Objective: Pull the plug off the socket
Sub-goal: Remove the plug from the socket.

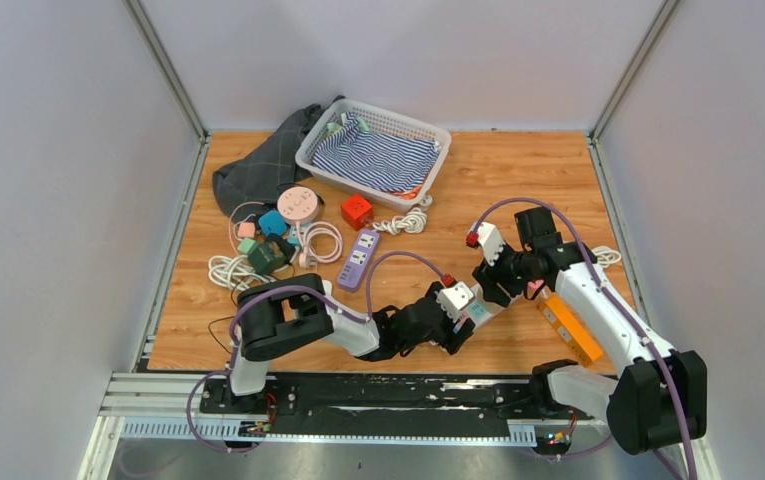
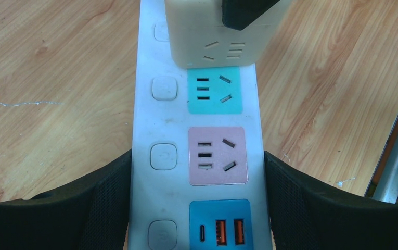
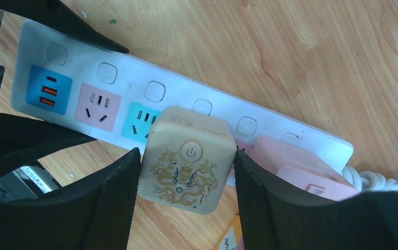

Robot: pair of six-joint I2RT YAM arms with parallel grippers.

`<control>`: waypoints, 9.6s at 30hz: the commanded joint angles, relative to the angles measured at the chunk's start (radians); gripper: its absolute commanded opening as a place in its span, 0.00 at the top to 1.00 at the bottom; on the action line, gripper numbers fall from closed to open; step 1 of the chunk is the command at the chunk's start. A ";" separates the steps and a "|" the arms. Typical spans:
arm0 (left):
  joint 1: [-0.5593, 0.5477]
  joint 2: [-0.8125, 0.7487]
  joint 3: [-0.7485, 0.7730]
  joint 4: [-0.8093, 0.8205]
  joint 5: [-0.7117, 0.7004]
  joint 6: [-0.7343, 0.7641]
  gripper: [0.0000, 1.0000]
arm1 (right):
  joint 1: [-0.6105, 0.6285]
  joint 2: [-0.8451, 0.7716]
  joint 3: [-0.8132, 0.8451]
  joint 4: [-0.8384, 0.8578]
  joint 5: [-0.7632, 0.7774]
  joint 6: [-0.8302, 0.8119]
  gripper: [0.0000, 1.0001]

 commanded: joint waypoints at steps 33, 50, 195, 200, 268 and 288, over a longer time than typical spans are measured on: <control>0.008 0.028 -0.013 -0.044 0.024 -0.020 1.00 | 0.012 0.046 -0.021 -0.145 -0.072 -0.062 0.00; 0.008 0.025 -0.016 -0.044 0.023 -0.021 1.00 | 0.030 0.080 -0.002 -0.145 -0.087 -0.038 0.85; -0.018 -0.032 0.490 -0.746 -0.067 0.217 1.00 | -0.363 -0.214 0.010 -0.041 -0.122 0.162 0.13; -0.018 -0.044 0.479 -0.744 -0.031 0.233 1.00 | -0.338 -0.182 0.005 -0.027 -0.147 0.167 0.14; 0.018 -0.168 0.356 -0.639 -0.033 0.024 1.00 | -0.188 0.097 -0.015 0.020 0.132 0.185 0.46; -0.011 -0.144 0.388 -0.639 -0.060 0.015 1.00 | -0.184 0.113 -0.020 0.020 0.138 0.180 0.46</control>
